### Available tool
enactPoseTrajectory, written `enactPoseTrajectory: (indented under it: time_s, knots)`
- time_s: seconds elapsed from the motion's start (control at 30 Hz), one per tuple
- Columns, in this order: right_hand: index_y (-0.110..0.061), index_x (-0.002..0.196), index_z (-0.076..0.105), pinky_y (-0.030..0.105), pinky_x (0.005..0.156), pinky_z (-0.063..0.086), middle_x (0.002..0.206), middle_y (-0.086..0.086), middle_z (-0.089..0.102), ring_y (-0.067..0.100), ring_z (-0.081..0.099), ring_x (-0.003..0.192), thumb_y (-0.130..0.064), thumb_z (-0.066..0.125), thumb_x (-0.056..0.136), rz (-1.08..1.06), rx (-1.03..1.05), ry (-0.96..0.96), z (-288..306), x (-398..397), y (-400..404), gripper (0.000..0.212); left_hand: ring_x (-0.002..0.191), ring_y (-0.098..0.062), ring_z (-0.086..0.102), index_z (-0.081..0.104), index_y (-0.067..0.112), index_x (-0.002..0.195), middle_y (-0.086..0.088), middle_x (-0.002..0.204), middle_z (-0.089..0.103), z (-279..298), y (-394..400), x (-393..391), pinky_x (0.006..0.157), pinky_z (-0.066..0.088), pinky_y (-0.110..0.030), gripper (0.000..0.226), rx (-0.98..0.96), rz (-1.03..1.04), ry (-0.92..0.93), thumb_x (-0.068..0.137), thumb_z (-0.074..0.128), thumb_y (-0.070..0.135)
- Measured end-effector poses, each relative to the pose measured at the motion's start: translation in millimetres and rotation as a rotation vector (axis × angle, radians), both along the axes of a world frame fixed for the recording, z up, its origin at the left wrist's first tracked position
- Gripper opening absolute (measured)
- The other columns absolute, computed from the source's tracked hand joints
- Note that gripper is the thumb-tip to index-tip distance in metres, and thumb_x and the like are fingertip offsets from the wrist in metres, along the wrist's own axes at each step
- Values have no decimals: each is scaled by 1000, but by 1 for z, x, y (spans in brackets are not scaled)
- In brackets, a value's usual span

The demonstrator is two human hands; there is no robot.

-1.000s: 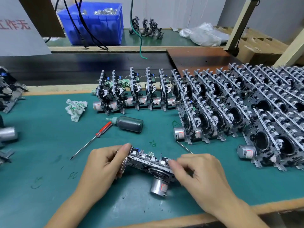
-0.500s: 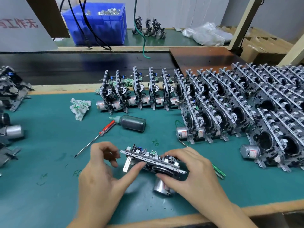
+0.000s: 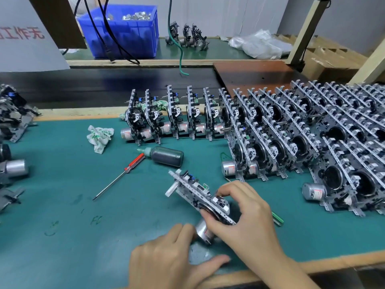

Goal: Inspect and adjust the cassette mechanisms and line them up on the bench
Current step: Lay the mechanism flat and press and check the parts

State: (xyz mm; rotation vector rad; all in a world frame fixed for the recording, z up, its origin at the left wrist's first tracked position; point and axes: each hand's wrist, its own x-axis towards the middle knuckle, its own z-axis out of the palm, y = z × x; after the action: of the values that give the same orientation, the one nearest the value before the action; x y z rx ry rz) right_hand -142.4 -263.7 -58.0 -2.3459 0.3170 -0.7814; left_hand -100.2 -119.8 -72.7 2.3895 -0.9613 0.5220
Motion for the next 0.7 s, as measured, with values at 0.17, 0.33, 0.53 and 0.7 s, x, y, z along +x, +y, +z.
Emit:
enactPoseTrajectory:
  time_s: [0.17,0.33,0.53,0.7]
  knots:
    - [-21,83,61,24,66,43,82,-13,58,8,54,74,-50,60,72,-77,-119,4,-2,4,1,31,33,-16,50,62,22,65,11,54,56,7,-14,14,31,31,-19,42,83,20,114,64,45,61]
    - [-18,83,64,22,63,39,82,-8,62,15,61,75,-53,57,74,-186,-256,22,5,11,-6,38,42,-17,53,56,23,63,8,52,56,14,-23,30,35,34,-21,19,107,-110,218,64,68,38]
    - [-18,98,68,23,68,44,95,-8,66,14,65,85,-53,63,75,-178,-192,109,11,14,-14,43,88,-18,58,59,24,94,7,88,62,11,-35,51,68,36,-26,6,68,-236,287,90,56,28]
    - [-20,121,62,34,67,48,99,-6,65,21,64,82,-49,61,81,-188,-190,206,17,26,-22,50,94,-20,56,61,17,107,3,96,61,7,-59,76,71,35,-28,16,-2,-256,251,96,52,25]
